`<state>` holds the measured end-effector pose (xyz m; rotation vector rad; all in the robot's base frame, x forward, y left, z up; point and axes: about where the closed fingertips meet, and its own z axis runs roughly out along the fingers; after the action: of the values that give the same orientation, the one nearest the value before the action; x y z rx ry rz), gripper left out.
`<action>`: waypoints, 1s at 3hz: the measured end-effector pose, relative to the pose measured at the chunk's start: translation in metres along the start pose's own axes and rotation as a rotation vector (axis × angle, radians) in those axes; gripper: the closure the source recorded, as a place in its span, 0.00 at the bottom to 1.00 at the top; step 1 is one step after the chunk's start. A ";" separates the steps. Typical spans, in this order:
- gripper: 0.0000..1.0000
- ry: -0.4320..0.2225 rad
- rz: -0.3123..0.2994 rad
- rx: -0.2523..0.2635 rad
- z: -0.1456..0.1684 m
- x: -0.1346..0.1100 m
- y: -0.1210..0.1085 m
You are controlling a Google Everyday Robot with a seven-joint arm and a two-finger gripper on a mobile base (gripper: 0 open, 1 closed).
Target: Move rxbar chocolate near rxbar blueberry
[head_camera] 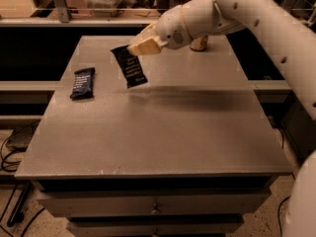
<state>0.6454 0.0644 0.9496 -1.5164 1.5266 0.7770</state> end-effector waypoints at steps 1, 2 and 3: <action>1.00 -0.035 0.031 -0.103 0.033 -0.003 0.012; 0.81 -0.068 0.078 -0.178 0.064 0.003 0.020; 0.58 -0.101 0.111 -0.196 0.082 0.010 0.019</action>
Offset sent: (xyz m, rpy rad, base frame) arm -0.0119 0.0778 -0.0570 0.1060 0.2310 0.1726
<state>0.6376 0.1334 0.9000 -1.5170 1.5040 1.0792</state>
